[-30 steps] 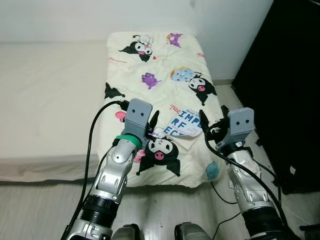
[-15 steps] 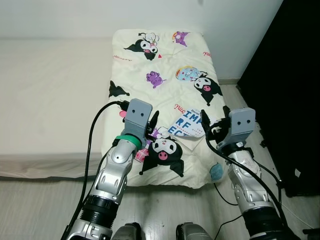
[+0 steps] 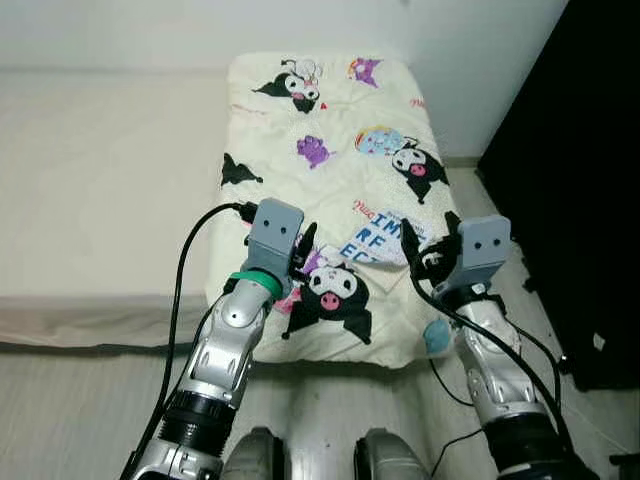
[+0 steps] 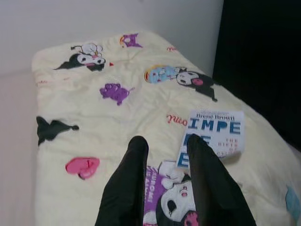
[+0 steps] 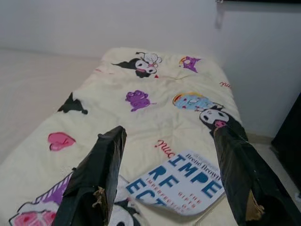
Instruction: Clean up the room
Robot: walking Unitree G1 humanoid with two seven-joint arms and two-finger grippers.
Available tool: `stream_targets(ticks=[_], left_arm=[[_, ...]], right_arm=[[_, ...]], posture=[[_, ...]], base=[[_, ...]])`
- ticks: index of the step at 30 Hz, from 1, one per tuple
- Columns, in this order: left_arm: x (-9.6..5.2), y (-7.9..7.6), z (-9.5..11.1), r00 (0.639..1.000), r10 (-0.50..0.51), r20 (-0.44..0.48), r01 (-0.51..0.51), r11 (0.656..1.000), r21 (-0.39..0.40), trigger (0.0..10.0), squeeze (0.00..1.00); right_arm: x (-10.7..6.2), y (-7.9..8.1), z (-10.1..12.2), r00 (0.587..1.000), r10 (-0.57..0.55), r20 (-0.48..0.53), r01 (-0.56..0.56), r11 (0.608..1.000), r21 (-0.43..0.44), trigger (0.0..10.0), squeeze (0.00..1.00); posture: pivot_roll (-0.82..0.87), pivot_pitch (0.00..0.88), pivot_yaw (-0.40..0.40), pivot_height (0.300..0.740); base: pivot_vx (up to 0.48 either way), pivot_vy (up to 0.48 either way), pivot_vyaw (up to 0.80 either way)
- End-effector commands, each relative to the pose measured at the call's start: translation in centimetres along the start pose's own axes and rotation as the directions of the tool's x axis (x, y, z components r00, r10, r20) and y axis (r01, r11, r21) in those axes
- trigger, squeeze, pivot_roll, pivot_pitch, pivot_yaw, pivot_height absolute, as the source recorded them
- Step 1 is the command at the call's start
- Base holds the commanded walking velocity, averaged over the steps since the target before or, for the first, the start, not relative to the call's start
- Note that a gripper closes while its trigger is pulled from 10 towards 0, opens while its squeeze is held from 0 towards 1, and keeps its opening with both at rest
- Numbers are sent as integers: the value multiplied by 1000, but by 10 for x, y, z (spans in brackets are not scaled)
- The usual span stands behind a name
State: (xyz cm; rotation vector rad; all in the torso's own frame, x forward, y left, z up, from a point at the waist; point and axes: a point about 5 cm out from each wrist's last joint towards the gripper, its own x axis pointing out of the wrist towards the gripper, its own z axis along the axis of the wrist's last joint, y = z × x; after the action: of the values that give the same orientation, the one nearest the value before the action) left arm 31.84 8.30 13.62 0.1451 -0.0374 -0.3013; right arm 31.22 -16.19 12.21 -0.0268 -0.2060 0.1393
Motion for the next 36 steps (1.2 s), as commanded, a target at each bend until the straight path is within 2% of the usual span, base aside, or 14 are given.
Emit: stream_targets(ticks=[1,24,36], left_arm=[[-3,-1,-11,999,2,-42,-1,1000,3,10000,0],[-5,1,-12,999,-1,-47,1,1000,8,10000,0],[-5,0,-13,999,-1,-52,1,1000,10,10000,0]], right_arm=[[-3,-4,-7,999,-20,-34,21,1000,16,10000,0],[-2,-6,-7,998,-43,-40,46,997,66,10000,0],[-4,-7,-9,998,-44,-49,48,996,72,10000,0]], posture=[[-48,49,52,620],[-47,49,57,615],[-47,55,59,565]], base=[[0,0,0],[0,0,0],[0,0,0]])
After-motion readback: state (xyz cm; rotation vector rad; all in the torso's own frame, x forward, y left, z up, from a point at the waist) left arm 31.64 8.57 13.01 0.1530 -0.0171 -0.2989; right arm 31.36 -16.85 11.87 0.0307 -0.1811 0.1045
